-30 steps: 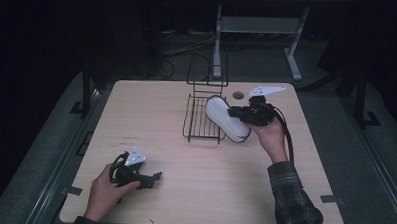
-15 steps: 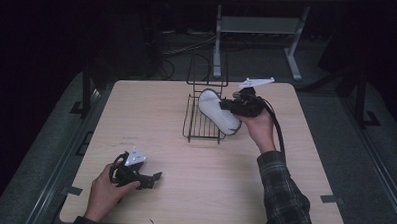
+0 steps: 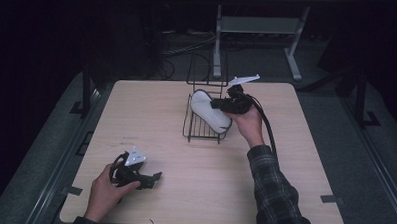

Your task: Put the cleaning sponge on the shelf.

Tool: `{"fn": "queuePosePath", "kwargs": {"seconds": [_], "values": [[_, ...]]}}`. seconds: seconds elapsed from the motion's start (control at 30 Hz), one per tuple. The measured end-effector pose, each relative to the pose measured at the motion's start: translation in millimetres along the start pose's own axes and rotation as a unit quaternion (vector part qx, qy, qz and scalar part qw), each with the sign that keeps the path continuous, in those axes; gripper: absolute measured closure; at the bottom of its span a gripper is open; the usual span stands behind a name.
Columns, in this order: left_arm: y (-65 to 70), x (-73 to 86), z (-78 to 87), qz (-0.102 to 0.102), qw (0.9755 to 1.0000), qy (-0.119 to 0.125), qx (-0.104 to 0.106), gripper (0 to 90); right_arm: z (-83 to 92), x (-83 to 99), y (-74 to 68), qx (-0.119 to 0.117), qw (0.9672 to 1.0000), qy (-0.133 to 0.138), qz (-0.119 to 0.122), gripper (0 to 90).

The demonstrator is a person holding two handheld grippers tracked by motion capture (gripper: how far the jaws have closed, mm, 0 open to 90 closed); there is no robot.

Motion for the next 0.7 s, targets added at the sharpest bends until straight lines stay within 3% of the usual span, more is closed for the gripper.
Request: {"fn": "queuePosePath", "kwargs": {"seconds": [0.43,0.7], "values": [[0.3,0.1,0.2,0.0,1.0,-0.001,0.0,12.7,-16.5,14.7,8.6,0.007,0.9997,-0.02,-0.007,79.6],[0.3,0.2,0.2,0.001,1.0,-0.001,-0.001,12.7,-19.3,20.3,23.2,0.03,0.9993,-0.023,-0.004,76.6]]}}
Point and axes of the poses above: each handheld gripper's, and its own axes: z roughly backward along the jaws, x roughly out of its underside, y roughly to its right, the point moved 10 cm from there along -z, roughly forward along the jaws, and after that the axes turned 15 degrees about y, right-handed, at the moved point
